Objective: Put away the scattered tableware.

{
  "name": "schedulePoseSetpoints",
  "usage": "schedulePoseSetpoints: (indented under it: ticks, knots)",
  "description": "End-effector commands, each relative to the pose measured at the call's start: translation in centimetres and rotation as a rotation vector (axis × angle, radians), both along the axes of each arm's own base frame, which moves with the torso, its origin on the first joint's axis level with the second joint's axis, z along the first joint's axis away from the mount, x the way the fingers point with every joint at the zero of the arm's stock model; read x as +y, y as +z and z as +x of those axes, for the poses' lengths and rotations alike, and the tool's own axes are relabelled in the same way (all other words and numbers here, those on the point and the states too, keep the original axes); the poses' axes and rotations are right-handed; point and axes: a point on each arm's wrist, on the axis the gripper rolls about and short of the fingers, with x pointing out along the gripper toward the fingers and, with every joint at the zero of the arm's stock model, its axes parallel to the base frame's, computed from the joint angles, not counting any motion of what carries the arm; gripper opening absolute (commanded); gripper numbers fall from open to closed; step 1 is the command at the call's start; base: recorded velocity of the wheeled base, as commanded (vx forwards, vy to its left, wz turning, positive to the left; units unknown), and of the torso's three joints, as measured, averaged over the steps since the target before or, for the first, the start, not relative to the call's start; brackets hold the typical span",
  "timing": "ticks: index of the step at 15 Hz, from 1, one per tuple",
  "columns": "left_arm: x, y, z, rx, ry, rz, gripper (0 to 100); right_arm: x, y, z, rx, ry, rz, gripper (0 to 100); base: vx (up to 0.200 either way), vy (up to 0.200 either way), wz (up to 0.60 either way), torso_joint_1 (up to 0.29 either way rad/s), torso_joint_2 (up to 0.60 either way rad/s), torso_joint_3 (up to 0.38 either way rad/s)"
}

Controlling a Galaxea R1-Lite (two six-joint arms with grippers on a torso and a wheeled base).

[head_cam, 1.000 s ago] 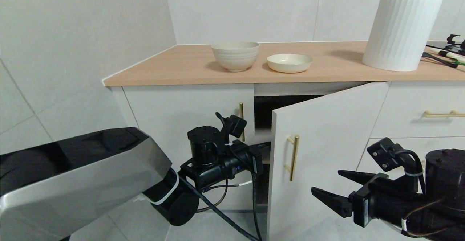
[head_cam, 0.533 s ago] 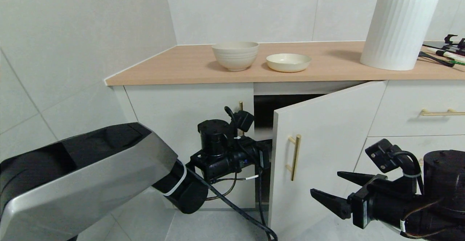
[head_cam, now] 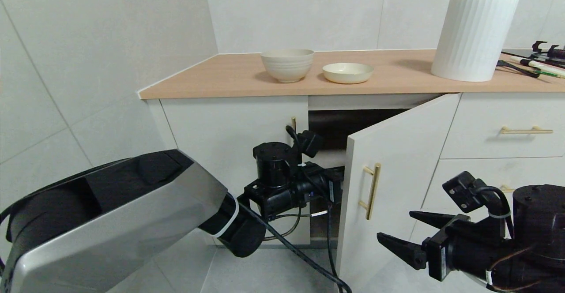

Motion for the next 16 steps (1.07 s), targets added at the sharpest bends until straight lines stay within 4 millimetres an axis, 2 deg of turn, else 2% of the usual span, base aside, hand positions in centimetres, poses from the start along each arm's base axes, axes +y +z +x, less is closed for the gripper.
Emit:
schedulePoseSetpoints:
  ticks: [1, 4, 8, 9, 11, 12, 13, 15, 16]
  knots:
    - [-0.4, -0.1, -0.1, -0.001, -0.008, -0.001, 0, 0.2, 0.1, -0.3, -0.002, 0.019, 0.002, 100, 0.0, 0.0, 0.0, 0.0, 0.0, 0.0]
    - [-1.3, -0.3, -0.7, 0.016, 0.009, 0.017, 0, 0.8, 0.0, -1.1, -0.002, 0.06, 0.003, 100, 0.0, 0.0, 0.0, 0.0, 0.0, 0.0]
    - [-3.4, 0.2, -2.6, -0.002, -0.002, 0.008, 0, 1.0, 0.4, -2.8, -0.013, 0.13, 0.02, 100, 0.0, 0.0, 0.0, 0.0, 0.0, 0.0]
    - [-4.8, 1.5, -6.4, -0.001, -0.102, -0.008, 0, 0.7, 1.2, -4.7, -0.04, 0.238, 0.067, 100, 0.0, 0.0, 0.0, 0.0, 0.0, 0.0]
    - [-5.5, 3.3, -12.3, 0.033, -0.357, -0.019, 0, 0.3, 2.3, -6.9, -0.048, 0.35, 0.092, 100, 0.0, 0.0, 0.0, 0.0, 0.0, 0.0]
    - [-5.2, 3.6, -13.5, 0.041, -0.427, -0.014, 0, 0.1, 2.8, -7.6, -0.047, 0.378, 0.093, 100, 0.0, 0.0, 0.0, 0.0, 0.0, 0.0]
    - [-5.0, 3.3, -13.7, 0.048, -0.441, -0.002, 0, -0.1, 3.2, -7.8, -0.049, 0.387, 0.096, 100, 0.0, 0.0, 0.0, 0.0, 0.0, 0.0]
    - [-4.1, 2.6, -12.1, 0.051, -0.386, 0.008, 0, -0.3, 3.6, -8.0, -0.052, 0.389, 0.101, 100, 0.0, 0.0, 0.0, 0.0, 0.0, 0.0]
    - [-2.7, 2.5, -10.0, 0.049, -0.312, 0.005, 0, -0.1, 3.6, -7.9, -0.052, 0.386, 0.101, 100, 0.0, 0.0, 0.0, 0.0, 0.0, 0.0]
